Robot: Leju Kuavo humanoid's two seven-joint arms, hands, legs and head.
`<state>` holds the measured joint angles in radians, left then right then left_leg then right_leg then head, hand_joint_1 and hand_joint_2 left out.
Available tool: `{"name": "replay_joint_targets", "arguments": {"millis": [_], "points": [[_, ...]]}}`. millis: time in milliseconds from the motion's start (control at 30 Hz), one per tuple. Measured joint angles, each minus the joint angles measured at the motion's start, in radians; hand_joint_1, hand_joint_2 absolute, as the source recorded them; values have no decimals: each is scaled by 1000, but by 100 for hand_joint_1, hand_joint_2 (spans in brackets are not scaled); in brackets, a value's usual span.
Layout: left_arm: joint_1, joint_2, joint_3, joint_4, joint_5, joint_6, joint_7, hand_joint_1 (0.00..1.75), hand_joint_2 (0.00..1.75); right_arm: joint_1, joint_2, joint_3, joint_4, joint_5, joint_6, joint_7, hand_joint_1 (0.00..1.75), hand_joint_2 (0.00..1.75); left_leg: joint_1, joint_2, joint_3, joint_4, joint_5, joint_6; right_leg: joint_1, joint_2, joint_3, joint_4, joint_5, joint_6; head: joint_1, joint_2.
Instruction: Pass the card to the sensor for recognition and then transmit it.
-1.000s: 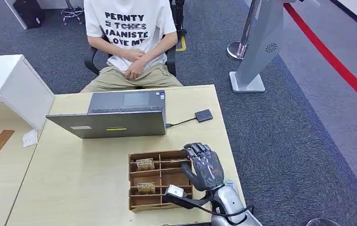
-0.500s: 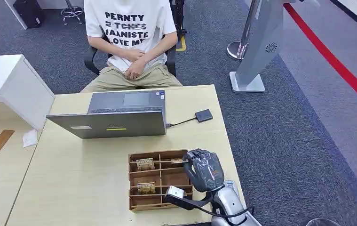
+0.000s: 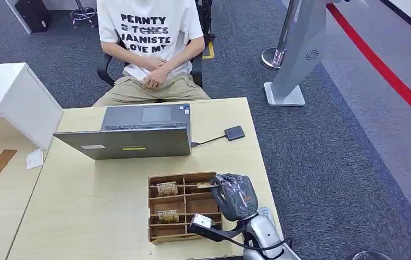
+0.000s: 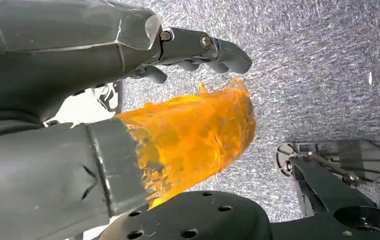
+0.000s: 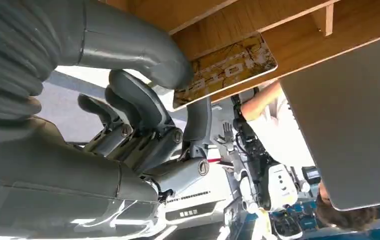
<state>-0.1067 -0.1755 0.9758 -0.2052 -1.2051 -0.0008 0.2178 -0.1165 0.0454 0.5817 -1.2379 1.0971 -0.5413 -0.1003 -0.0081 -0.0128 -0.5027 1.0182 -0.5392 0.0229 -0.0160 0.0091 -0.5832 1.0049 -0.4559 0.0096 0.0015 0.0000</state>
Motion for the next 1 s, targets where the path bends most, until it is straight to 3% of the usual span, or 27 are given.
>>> {"name": "replay_joint_targets", "arguments": {"millis": [533, 800, 1000], "points": [[0, 0, 0, 0, 3, 0, -5, 0, 0, 9, 0, -10, -18, -65, 11, -23, 175, 175, 0, 0, 0, 0, 0, 0, 0, 0, 0, 0, 0, 0, 0, 0], [1, 0, 11, 0, 11, 0, -10, 0, 0, 33, 0, -31, -117, -170, 61, -54, 175, 175, 0, 0, 0, 0, 0, 0, 0, 0, 0, 0, 0, 0, 0, 0], [6, 0, 23, 0, 19, 1, -20, 0, 0, 62, 0, -71, -238, -361, 144, -103, 175, 175, 0, 0, 0, 0, 0, 0, 0, 0, 0, 0, 0, 0, 0, 0]]}}
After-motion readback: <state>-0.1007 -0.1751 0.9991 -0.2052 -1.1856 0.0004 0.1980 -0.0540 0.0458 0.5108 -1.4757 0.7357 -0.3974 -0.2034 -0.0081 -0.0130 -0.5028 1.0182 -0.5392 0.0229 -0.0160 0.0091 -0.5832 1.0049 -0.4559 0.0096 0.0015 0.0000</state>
